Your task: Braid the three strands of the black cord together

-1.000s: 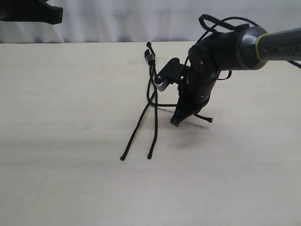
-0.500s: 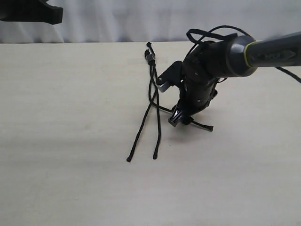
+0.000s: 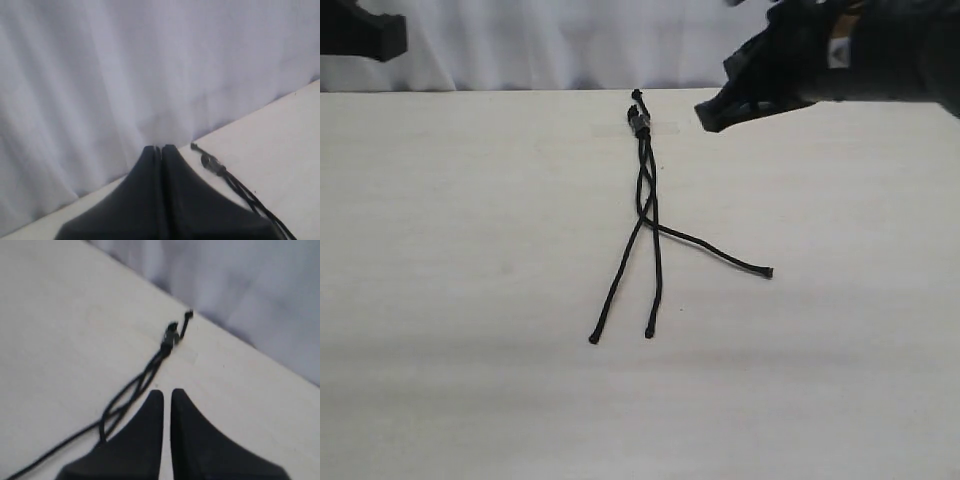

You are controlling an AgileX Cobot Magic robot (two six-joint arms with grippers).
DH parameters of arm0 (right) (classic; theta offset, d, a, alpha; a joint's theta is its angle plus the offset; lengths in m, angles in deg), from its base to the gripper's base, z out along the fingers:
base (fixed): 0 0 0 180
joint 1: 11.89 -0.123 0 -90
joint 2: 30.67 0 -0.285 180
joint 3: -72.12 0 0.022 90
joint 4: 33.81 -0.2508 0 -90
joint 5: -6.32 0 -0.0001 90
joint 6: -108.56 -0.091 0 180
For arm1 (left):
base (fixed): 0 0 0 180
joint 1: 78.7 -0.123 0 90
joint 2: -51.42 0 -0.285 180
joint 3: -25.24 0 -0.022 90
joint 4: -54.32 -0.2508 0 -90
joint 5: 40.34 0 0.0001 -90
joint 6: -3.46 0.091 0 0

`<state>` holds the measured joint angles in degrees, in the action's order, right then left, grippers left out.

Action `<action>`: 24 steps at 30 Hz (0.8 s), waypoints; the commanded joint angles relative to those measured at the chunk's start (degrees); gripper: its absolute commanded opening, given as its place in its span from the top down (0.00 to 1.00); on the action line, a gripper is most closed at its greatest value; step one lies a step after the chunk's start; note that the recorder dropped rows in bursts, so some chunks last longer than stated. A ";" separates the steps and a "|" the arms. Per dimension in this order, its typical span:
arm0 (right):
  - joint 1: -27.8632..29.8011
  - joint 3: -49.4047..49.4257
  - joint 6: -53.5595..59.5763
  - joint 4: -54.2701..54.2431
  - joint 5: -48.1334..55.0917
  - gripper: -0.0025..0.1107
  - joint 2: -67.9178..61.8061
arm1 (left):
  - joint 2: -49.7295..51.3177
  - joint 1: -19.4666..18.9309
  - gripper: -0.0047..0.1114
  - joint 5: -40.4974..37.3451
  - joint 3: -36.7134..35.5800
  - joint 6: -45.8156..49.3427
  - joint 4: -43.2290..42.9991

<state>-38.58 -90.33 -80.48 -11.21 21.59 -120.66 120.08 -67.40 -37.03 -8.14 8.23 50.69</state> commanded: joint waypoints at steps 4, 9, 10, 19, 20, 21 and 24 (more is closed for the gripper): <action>-0.01 16.86 -1.25 -4.34 -17.66 0.94 20.73 | -14.14 0.06 0.96 9.39 -12.26 -0.73 7.55; -0.01 24.75 -1.25 -4.34 -19.89 0.94 29.52 | -20.64 0.06 0.96 6.51 -15.07 -0.73 8.62; -0.01 25.85 -1.25 -4.34 -19.46 0.94 31.17 | -21.60 0.06 0.96 6.06 -15.06 -0.73 8.62; -0.01 29.94 -1.25 -4.34 -19.59 0.94 40.83 | -24.42 0.06 0.96 6.46 -15.06 -0.60 8.62; -0.01 29.94 -1.25 -4.34 -19.72 0.94 41.57 | -24.42 0.06 0.96 6.46 -15.06 -0.60 8.62; -0.01 29.94 -1.25 -4.34 -19.72 0.94 42.15 | -24.42 0.06 0.96 6.46 -15.06 -0.60 8.62; -0.01 29.94 -1.25 -4.34 -19.72 0.94 43.97 | -25.46 -0.07 0.96 6.32 -15.35 -0.60 8.62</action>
<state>-38.58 -60.73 -81.33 -15.29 2.49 -78.21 95.91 -67.40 -30.80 -22.94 7.89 58.94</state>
